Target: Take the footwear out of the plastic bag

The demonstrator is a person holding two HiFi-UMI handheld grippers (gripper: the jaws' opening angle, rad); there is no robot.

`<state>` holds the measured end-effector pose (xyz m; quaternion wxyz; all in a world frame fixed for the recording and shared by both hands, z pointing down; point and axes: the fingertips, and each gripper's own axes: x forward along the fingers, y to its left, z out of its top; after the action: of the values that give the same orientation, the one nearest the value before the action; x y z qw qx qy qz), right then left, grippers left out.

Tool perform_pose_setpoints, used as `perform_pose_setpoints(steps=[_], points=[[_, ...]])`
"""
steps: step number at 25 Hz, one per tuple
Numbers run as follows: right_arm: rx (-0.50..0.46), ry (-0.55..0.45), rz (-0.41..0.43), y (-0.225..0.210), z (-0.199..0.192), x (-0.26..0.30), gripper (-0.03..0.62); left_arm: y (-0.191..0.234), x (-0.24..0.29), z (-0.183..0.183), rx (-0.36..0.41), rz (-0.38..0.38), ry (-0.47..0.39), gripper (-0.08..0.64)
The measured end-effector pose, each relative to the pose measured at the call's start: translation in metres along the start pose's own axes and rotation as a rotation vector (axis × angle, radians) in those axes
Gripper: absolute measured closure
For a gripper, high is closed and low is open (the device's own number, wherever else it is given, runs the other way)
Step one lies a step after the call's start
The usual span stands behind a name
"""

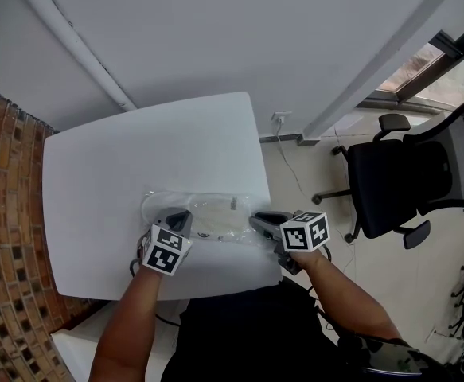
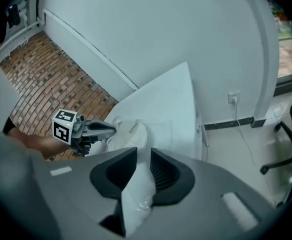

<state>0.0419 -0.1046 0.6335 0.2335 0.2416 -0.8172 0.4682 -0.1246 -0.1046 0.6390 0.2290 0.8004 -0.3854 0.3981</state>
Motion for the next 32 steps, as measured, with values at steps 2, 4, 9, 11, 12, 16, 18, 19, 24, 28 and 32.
perform_pose_setpoints(steps=[2,4,9,11,12,16,18,19,24,28,32], points=[[-0.001,0.011,0.006,0.000,-0.001,0.004,0.502,0.002,-0.001,0.000,-0.047,-0.024,-0.024,0.554],[0.013,0.014,0.011,-0.002,0.000,0.005,0.499,0.003,-0.001,0.002,-0.113,-0.059,-0.053,0.554],[0.110,0.012,0.066,0.000,0.003,0.009,0.468,0.004,-0.004,0.003,-0.175,-0.102,-0.077,0.554],[0.110,0.020,0.080,0.004,0.006,0.013,0.457,0.004,-0.004,0.004,-0.171,-0.102,-0.080,0.554],[0.107,0.027,0.085,0.006,0.007,0.015,0.457,0.004,-0.004,0.004,-0.171,-0.101,-0.082,0.554],[0.165,0.053,0.096,0.011,0.010,0.025,0.443,0.004,-0.006,0.005,-0.176,-0.102,-0.086,0.554],[0.171,0.053,0.084,0.010,0.011,0.025,0.482,0.004,-0.006,0.004,-0.175,-0.098,-0.083,0.555],[0.172,0.045,0.087,0.011,0.012,0.023,0.486,0.005,-0.007,0.004,-0.170,-0.092,-0.081,0.554],[0.216,-0.023,0.173,0.019,0.025,0.007,0.531,0.004,-0.008,0.005,-0.129,-0.044,-0.066,0.554],[0.227,-0.058,0.202,0.017,0.032,-0.011,0.539,0.001,-0.008,0.009,-0.037,-0.016,-0.042,0.554],[0.242,-0.095,0.242,0.017,0.038,-0.030,0.549,-0.001,-0.008,0.014,-0.017,-0.015,-0.043,0.554]])
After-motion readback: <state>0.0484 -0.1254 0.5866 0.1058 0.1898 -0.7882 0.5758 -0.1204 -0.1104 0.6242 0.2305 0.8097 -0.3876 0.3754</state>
